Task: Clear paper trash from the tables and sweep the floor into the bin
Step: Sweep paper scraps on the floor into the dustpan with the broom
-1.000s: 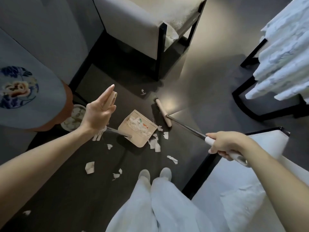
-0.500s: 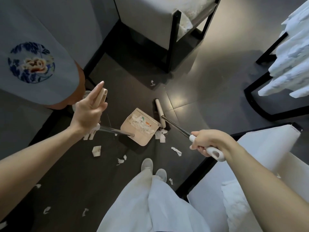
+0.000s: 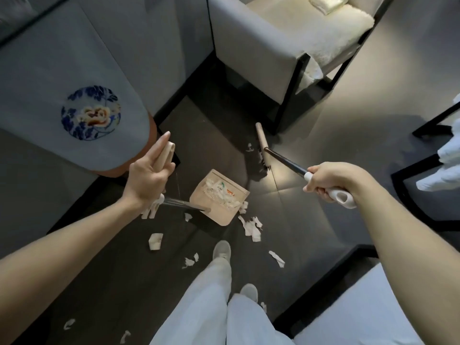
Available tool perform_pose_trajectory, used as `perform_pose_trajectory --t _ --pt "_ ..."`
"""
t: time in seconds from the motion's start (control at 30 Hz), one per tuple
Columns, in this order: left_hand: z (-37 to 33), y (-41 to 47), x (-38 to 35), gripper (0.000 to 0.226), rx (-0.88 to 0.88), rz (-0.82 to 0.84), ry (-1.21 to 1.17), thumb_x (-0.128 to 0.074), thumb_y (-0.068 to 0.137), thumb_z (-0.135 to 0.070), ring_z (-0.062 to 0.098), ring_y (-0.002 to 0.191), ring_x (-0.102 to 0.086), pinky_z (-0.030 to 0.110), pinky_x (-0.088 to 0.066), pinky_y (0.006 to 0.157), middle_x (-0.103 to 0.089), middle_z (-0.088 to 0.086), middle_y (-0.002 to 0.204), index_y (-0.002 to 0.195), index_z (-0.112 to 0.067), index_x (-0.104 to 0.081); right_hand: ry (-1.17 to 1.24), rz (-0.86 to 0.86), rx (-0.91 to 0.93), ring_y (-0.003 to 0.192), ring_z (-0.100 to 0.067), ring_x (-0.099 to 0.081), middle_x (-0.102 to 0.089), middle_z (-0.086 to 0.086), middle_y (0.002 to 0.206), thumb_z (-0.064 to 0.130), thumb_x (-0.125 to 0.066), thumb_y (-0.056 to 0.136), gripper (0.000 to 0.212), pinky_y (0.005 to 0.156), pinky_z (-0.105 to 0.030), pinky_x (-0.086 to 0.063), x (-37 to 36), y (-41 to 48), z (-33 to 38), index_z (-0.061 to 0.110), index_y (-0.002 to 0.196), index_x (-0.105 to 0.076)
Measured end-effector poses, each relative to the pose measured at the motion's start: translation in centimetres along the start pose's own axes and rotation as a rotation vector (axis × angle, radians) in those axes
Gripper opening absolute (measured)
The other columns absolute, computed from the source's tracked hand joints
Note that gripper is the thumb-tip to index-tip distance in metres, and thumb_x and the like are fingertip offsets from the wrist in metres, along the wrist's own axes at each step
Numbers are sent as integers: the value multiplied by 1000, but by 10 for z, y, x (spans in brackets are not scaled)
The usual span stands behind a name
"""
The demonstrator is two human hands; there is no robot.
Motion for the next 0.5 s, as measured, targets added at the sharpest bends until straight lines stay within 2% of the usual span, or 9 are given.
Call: perform_pose_trajectory --t 0.1,0.17,0.23,0.3,0.4,0.5 --pt "3 27 9 65 7 -6 -5 -60 90 -3 -9 106 -54 10 -43 91 -51 -21 126 142 -34 -39 -101 -24 17 72 -28 -48 -54 -16 78 5 -61 87 45 68 -35 -39 10 34 44 -5 131 -51" --pt "8 40 16 67 1 -8 -1 -61 89 -2 -15 102 -55 11 -45 91 -52 -30 117 138 -41 -38 -128 -27 22 73 -28 -50 -55 -15 77 8 -62 88 44 69 -36 -40 5 54 65 -5 129 -54" --pt "14 49 23 67 0 -2 -1 -62 88 -2 -13 104 -56 13 -47 90 -52 -32 115 134 -46 -39 -118 25 39 62 -23 -46 -50 -10 69 7 -60 91 46 61 -31 -37 -4 73 75 -3 134 -49" --pt "20 52 30 68 8 5 -13 -62 89 -3 -7 107 -57 16 -48 91 -53 -32 117 132 -50 -40 13 65 -7 54 -14 -37 -43 -5 61 4 -56 93 50 54 -25 -32 -13 87 77 2 140 -41" --pt "27 44 43 69 10 22 -34 -61 89 -1 -7 114 -53 20 -47 96 -50 -36 121 133 -50 -41 -5 160 -51 47 -10 -35 -42 -4 63 2 -54 93 39 43 -19 -32 -33 92 70 9 132 -48" --pt "30 25 56 70 -5 17 -35 -61 88 2 -11 116 -50 18 -44 99 -47 -42 122 133 -49 -41 -37 218 -79 42 -9 -37 -43 -5 66 1 -54 93 48 38 -16 -34 -60 88 51 17 136 -44"
Point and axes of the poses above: each hand's wrist, its own y-axis towards the middle knuckle, its own x-axis out of the back of the hand, z = x × y, the point moved 2 cm from there along y, towards the middle knuckle
